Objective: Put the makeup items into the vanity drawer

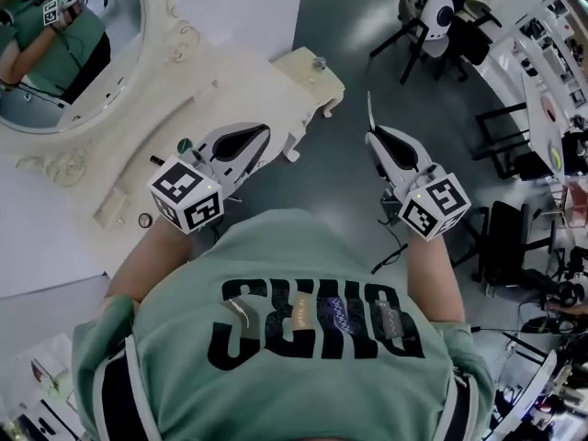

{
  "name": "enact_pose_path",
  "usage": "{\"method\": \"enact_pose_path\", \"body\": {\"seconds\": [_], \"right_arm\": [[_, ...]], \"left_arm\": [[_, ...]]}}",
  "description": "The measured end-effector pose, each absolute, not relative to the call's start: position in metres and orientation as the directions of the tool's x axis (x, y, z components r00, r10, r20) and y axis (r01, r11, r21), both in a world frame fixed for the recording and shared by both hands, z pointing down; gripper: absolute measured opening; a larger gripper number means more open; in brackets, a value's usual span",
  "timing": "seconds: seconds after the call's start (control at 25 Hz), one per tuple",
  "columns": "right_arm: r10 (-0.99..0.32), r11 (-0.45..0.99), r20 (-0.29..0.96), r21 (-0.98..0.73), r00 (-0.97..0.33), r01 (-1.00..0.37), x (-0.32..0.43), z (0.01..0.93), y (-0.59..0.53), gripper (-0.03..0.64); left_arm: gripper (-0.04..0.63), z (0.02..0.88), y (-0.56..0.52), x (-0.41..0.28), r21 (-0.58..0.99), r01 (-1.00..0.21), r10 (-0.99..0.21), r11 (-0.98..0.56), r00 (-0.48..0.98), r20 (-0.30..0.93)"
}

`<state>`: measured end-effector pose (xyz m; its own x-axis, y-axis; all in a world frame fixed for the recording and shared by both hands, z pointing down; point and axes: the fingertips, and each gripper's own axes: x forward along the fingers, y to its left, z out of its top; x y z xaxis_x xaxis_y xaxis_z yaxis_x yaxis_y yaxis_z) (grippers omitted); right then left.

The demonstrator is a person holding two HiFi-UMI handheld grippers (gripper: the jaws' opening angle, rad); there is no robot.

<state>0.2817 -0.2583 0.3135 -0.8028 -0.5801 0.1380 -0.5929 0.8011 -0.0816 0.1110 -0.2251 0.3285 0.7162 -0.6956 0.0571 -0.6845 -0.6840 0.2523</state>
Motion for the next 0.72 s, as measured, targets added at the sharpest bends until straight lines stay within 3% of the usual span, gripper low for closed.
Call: {"method": "enact_pose_path", "body": {"seconds": [0.32, 0.72], "right_arm": [[-0.639, 0.759, 0.082, -0.094, -0.765, -0.645, 0.317, 0.318, -0.258, 0.044], [-0.618, 0.779, 0.084, -0.070, -0.781, -0.624, 0.312, 0.309, -0.252, 0.044]], "left_arm": [[0.003, 0.332, -0.237, 0.133, 0.232, -0.648, -0.652, -0.725, 0.755, 0.069], [0.003, 0.325, -0.228, 0.130, 0.234, -0.661, -0.667, -0.713, 0.742, 0.064]]}}
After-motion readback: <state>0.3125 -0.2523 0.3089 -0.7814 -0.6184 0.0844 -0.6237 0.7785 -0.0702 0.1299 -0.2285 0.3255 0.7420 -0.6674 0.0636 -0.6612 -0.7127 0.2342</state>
